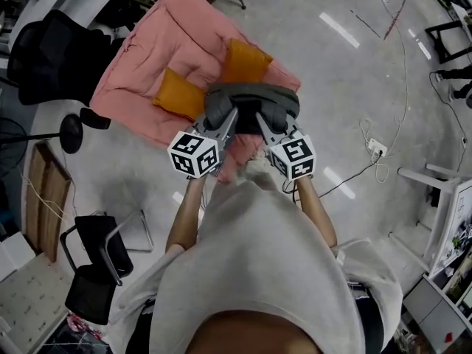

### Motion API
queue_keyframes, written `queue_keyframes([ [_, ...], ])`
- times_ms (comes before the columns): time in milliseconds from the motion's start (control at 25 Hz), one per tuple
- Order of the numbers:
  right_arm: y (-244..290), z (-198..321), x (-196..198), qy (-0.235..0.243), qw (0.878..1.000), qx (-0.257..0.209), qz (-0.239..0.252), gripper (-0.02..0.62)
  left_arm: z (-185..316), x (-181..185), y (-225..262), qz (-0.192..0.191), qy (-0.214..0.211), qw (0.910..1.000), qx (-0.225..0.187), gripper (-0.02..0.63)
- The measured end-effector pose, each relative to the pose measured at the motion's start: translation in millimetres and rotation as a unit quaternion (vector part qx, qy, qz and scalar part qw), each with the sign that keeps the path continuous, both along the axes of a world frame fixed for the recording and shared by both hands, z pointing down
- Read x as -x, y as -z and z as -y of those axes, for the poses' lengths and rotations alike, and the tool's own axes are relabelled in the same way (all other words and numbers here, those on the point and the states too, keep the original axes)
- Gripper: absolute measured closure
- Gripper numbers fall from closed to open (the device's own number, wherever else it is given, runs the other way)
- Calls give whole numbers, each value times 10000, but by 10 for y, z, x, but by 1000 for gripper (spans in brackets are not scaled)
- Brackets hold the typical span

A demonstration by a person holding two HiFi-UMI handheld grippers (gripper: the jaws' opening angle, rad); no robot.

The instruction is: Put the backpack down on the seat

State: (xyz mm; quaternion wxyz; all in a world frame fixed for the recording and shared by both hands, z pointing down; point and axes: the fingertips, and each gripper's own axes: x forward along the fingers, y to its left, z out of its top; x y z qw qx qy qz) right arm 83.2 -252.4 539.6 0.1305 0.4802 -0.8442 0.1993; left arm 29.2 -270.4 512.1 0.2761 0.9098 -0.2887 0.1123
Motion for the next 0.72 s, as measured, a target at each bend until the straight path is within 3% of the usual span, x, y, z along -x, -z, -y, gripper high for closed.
queue_keyframes([
  [320, -374, 71, 55, -178, 9990, 414, 45, 581, 72, 59, -337, 39, -117, 9992, 369, 574],
  [720, -897, 190, 85, -8, 9959, 893, 110, 575, 169, 114, -848, 212, 42, 9964, 825, 574],
])
